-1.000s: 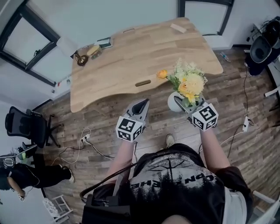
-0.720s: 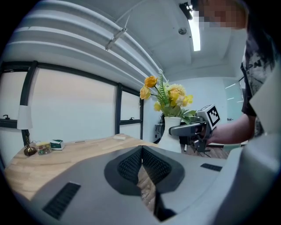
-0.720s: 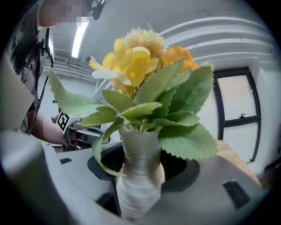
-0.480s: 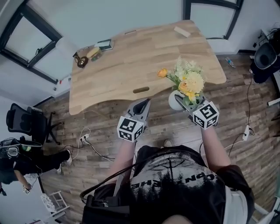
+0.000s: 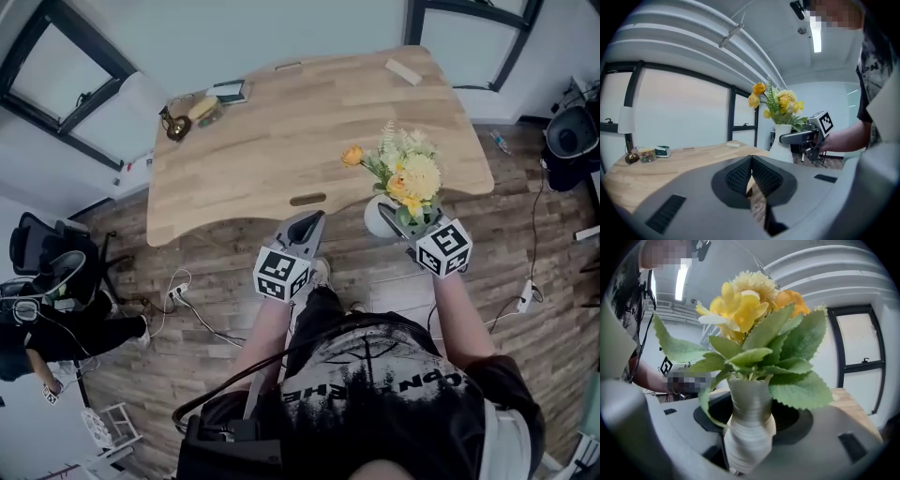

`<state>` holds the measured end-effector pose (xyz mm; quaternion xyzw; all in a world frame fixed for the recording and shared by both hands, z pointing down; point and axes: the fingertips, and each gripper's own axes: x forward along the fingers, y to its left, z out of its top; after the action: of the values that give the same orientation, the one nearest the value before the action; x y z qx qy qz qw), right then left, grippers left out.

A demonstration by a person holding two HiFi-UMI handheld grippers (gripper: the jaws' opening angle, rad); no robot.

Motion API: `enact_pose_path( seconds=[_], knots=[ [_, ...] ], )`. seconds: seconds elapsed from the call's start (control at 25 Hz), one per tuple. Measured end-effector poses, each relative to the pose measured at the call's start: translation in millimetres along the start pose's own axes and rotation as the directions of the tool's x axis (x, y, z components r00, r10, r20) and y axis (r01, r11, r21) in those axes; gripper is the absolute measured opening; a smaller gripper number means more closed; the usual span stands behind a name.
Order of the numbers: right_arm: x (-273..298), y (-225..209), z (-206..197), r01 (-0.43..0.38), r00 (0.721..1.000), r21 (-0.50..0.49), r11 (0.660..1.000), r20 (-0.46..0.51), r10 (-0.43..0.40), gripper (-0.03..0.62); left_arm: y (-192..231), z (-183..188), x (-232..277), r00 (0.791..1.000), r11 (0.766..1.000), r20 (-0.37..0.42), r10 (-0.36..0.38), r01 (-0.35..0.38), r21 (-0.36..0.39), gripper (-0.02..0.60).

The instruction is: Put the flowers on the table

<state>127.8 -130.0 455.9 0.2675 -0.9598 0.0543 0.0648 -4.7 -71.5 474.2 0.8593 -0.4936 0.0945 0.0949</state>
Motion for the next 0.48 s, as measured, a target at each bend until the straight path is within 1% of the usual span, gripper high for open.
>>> enact_pose_path(
  seconds=[0.2,0.48],
  knots=[
    [33,-15,7,0.017,1.0,-0.015,1.0,0.006,-0.016,0.255,38,7,18,1.0,1.0,0.011,-0.007,0.007,0.012,0.014],
    [81,-48,33,0.083,0.996,-0.004,0.997,0.025,-0.083,0.253,96,34,52,0.998,0.997,0.007,-0.067,0.067,0.038,0.014]
  ],
)
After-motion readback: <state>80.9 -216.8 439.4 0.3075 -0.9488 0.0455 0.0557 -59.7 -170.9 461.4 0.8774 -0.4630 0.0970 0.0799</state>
